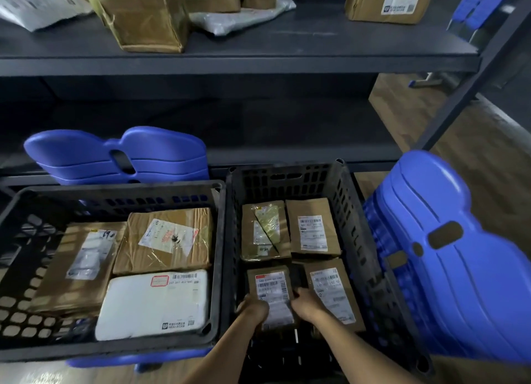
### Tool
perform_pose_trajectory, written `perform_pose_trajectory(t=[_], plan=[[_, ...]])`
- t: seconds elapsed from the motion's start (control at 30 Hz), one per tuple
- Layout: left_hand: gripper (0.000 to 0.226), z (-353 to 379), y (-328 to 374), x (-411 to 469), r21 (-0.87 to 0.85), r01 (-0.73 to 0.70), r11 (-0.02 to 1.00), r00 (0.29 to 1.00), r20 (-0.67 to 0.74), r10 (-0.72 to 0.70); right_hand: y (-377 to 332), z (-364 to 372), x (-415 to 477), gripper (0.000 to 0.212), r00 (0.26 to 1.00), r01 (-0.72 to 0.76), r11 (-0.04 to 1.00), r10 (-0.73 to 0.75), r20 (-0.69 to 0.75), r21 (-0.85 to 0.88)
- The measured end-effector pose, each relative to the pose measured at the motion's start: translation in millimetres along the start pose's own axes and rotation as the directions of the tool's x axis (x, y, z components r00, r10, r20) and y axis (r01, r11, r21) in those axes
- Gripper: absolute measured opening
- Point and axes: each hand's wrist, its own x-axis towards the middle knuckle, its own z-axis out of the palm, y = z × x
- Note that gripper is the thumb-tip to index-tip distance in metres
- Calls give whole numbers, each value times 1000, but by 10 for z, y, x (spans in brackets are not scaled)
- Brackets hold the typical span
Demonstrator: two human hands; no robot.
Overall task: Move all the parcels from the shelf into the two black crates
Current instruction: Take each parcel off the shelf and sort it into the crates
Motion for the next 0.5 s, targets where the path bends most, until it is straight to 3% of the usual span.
perform_pose_trajectory(t=[0.17,0.5], plan=[[49,124,32,171,-22,68,997,996,-55,-69,83,77,258,35,999,-33,999,33,2,-30],[46,180,24,431,-17,7,1000,997,-82,-9,118,256,510,35,999,-22,999,20,-48,-25]])
